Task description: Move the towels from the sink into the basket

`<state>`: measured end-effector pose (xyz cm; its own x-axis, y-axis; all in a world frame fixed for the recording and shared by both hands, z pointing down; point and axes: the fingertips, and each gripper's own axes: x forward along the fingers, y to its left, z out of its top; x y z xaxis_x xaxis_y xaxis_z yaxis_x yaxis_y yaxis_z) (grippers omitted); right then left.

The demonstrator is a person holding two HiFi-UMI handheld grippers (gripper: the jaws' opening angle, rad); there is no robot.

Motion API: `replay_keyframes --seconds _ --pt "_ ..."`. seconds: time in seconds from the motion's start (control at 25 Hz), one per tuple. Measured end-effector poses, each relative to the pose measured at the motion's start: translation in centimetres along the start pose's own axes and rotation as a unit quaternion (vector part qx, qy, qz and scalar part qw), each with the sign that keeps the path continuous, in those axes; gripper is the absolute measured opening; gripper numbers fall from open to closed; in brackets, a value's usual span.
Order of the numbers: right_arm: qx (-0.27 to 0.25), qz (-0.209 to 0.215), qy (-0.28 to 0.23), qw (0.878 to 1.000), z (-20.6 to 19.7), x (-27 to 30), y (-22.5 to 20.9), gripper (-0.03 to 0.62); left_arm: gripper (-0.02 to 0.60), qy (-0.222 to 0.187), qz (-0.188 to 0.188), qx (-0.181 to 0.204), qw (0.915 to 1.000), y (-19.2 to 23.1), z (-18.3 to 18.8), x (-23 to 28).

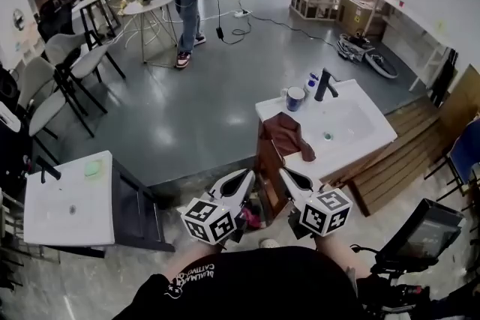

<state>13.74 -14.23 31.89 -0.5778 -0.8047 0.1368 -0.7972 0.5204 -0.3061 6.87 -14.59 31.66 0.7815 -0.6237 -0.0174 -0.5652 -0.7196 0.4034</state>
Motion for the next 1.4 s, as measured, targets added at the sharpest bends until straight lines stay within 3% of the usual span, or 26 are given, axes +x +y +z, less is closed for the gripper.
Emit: replay_keyframes --seconds 0.2,0.56,0.72,0.88,1.12,1.4 --pt "-0.021 -0.001 -0.003 1.000 1.7 0.6 -7.0 0.003 0.002 -0.004 0.013 0.006 0.9999 0.4 -0.9 5.6" --pt "0.007 -0.010 0.026 1.000 2.4 3.5 -17.0 0.005 0.002 0.012 0.089 0.004 0.9959 2.9 -2.3 8.8" --pt "-0.004 -0.011 0.084 0.996 0.2 5.7 -20.1 0.068 0.002 0.023 0.118 0.000 0.9927 4.3 -2.3 9.2" --pt "-0.005 -0.018 0.175 0.984 -3.2 7.5 -23.9 0.160 0.002 0.032 0.142 0.000 0.9893 5.2 -2.2 9.4" --pt "-0.002 -0.021 0.256 0.967 -6.6 10.0 -27.5 0.175 0.001 0.046 0.172 -0.008 0.9840 6.9 -2.6 9.6" --pt "-0.019 -0.022 0.307 0.951 -8.9 12.1 -28.8 0.186 0.002 0.051 0.197 -0.009 0.9790 8.5 -2.4 9.7"
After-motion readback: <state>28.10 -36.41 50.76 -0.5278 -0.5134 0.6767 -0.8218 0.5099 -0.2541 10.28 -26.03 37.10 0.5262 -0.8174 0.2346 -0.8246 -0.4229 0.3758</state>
